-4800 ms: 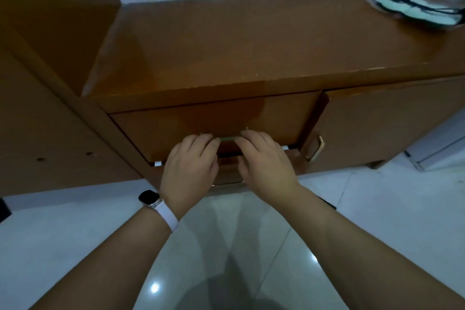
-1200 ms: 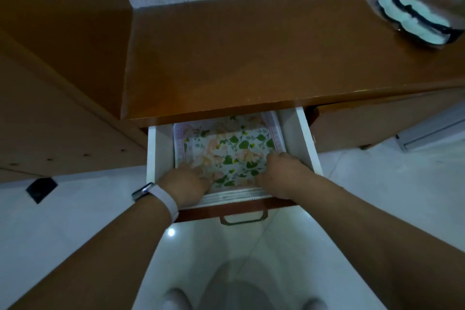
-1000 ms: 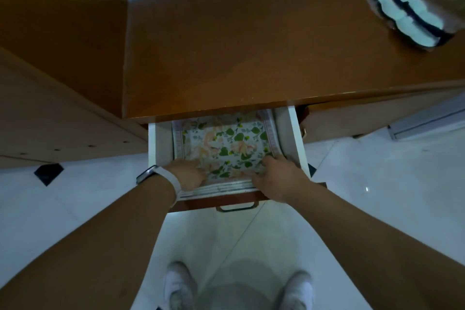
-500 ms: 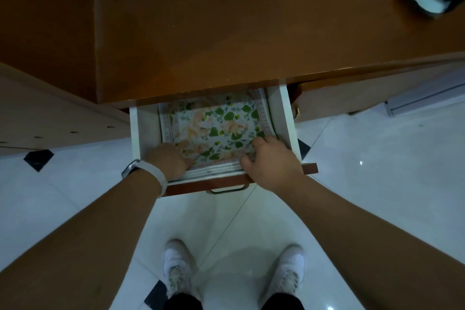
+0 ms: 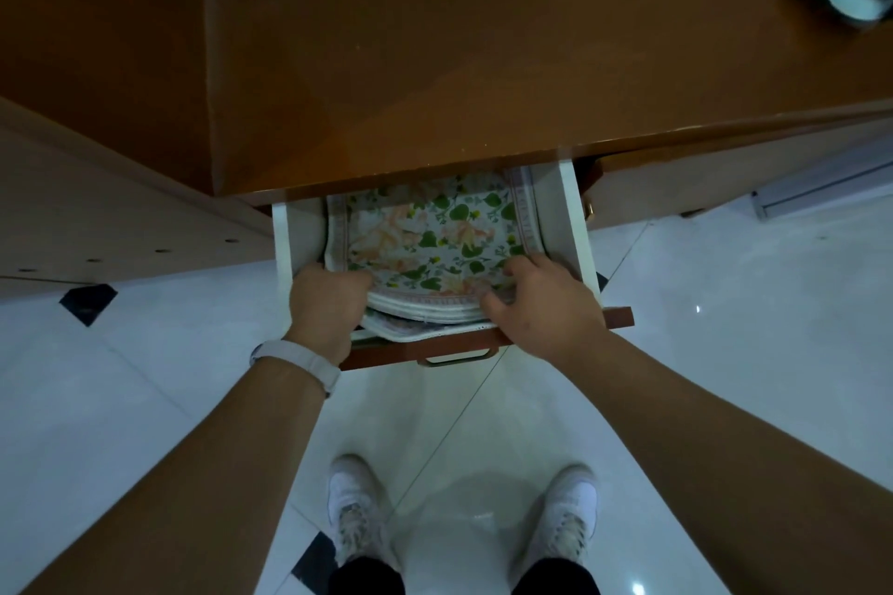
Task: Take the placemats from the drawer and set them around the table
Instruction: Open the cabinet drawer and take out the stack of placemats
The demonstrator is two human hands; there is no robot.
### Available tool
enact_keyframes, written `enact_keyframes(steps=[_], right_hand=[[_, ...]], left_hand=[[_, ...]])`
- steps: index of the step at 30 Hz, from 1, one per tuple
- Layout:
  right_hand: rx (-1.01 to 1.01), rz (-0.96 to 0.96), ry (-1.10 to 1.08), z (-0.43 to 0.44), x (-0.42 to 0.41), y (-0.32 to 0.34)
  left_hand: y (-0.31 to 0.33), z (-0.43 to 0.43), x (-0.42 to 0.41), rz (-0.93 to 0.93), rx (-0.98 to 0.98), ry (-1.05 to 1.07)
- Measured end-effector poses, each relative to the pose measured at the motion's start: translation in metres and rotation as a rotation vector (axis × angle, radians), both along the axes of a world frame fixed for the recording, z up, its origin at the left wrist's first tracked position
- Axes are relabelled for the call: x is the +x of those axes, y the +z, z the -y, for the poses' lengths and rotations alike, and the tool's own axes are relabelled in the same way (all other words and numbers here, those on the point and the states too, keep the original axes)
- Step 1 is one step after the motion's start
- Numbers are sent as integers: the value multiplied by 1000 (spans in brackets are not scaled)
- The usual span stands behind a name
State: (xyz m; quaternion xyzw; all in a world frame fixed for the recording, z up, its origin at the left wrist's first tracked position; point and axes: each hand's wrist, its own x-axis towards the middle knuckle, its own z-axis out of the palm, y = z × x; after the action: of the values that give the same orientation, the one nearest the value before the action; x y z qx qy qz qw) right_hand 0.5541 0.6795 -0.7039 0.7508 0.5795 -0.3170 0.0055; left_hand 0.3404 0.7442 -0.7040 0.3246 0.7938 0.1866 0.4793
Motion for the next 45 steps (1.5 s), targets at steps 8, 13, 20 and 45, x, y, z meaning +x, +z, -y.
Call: enact_keyframes(steps=[8, 13, 20, 45], right_hand=[[-5, -15, -39, 0, -1, 2], [-117, -140, -181, -11, 1, 8], [-484, -245, -426, -37, 4, 9], [-73, -730, -594, -15, 15, 29]], left_hand=[[6, 8, -4, 213, 27, 43], [32, 22, -6, 368, 237, 107], [51, 37, -15, 575, 258, 283], [50, 22, -56, 446, 180, -138]])
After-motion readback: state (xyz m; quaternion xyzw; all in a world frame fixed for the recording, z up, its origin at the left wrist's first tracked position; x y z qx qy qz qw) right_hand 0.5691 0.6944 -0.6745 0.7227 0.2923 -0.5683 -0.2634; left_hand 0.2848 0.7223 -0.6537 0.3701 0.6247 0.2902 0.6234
